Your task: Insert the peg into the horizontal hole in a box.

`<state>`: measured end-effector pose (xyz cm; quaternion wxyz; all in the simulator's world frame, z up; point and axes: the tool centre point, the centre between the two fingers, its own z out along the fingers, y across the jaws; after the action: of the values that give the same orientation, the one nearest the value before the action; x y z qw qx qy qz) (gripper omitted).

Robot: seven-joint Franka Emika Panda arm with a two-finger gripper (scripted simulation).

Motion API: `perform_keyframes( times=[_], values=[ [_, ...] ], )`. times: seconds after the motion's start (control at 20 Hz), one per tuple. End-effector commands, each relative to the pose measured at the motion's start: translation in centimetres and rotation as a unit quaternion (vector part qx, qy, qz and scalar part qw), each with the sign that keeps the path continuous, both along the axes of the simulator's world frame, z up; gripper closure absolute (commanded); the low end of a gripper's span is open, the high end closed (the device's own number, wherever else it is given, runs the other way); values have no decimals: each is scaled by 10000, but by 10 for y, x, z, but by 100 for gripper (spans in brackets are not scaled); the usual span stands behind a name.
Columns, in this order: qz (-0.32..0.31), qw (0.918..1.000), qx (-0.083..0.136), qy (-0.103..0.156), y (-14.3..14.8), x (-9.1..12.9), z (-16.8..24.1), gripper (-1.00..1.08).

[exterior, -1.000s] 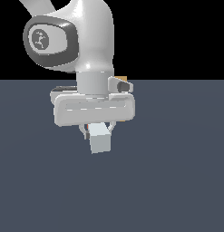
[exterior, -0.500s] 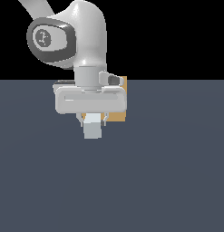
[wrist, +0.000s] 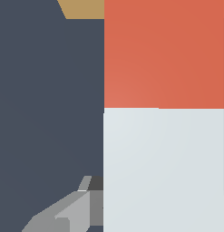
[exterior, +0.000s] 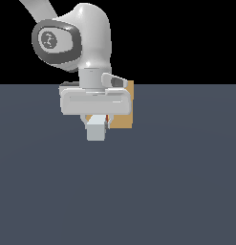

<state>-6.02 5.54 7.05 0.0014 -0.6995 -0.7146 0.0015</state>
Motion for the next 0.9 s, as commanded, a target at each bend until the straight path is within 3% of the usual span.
perform_keyframes(
  times=[0.0, 0.85],
  values=[
    [-37, 10000, 1, -20, 2, 1, 2, 108],
    [1, 10000, 5, -15, 1, 2, 1, 108]
  ],
)
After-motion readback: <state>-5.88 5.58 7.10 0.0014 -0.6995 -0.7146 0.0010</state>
